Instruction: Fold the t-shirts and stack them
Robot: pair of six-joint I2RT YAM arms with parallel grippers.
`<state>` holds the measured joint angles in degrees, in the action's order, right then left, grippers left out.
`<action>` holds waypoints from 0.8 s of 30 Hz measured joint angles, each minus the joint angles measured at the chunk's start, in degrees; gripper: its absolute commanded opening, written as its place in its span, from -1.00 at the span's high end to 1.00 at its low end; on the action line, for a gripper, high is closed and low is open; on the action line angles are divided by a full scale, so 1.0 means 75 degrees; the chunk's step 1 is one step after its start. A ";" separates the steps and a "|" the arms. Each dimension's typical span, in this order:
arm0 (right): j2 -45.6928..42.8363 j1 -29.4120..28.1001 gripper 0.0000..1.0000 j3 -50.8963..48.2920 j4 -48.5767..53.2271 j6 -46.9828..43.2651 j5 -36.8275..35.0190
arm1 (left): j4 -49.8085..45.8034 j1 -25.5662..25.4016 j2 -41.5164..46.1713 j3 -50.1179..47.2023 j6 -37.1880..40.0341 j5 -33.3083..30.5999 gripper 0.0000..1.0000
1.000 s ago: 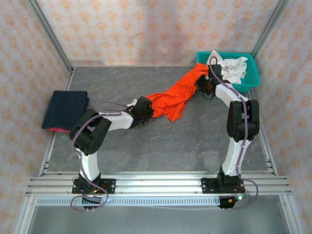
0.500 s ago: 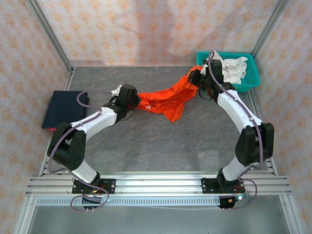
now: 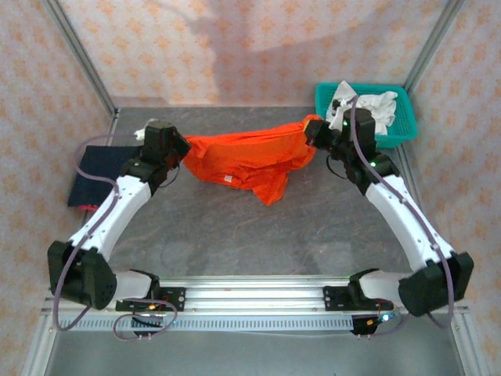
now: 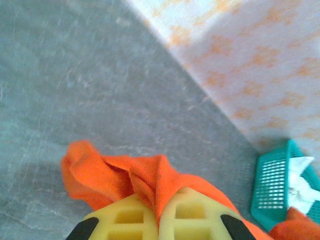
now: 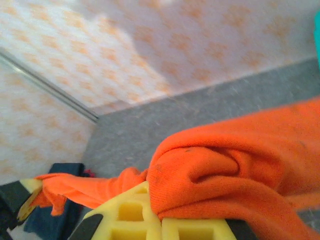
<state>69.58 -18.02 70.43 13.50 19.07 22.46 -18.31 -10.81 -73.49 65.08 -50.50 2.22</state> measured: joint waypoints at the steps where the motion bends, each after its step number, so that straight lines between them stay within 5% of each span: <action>1: -0.0227 -0.0041 1.00 -0.0006 -0.0061 -0.0105 0.0006 | -0.0105 0.0009 0.0160 0.0146 0.0117 -0.0044 1.00; 6: -0.1183 -0.0079 1.00 -0.0093 -0.0437 -0.0571 0.0093 | -0.0557 0.0006 0.1169 0.0833 0.0778 -0.0370 1.00; 11: -0.0921 -0.0079 1.00 0.0006 -0.0548 -0.0781 0.0143 | -0.0729 0.0009 0.1224 0.1343 0.1309 -0.0612 1.00; 19: 0.1731 -0.0070 1.00 0.1728 -0.0545 -0.1096 -0.0192 | -0.0860 0.0466 -0.1291 0.3179 0.1923 -0.0708 1.00; 24: 0.3474 -0.0038 1.00 0.3614 -0.0560 -0.1119 -0.0064 | -0.1174 0.0930 -0.3037 0.5461 0.2148 -0.0458 1.00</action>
<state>95.64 -18.31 97.54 9.30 10.68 21.98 -27.11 -3.84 -96.27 106.04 -34.39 -1.21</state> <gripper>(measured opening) 0.043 0.044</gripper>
